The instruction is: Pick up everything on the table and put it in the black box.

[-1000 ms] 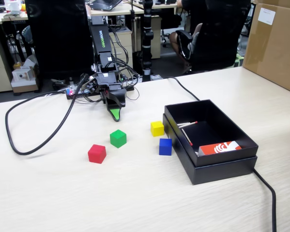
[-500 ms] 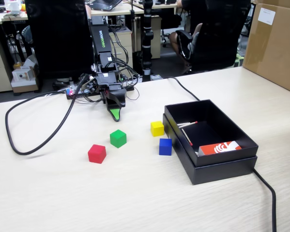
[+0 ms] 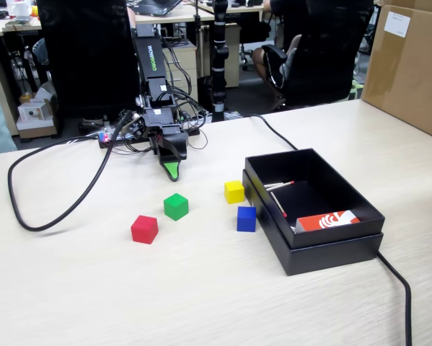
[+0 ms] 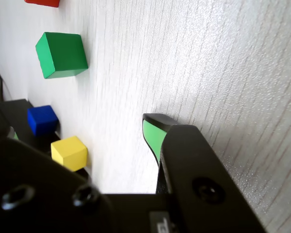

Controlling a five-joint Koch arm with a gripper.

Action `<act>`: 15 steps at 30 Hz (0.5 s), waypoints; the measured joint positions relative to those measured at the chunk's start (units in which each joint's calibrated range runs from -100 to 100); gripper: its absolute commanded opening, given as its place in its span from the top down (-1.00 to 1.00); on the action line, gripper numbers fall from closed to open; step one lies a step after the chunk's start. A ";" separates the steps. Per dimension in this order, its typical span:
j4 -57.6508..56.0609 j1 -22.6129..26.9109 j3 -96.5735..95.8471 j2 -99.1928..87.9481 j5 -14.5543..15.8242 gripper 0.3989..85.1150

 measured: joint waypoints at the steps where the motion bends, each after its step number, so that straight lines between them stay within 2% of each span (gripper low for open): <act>1: 0.00 0.05 0.00 0.00 0.00 -0.17; 15: -1.01 -0.78 1.92 0.00 0.29 -0.11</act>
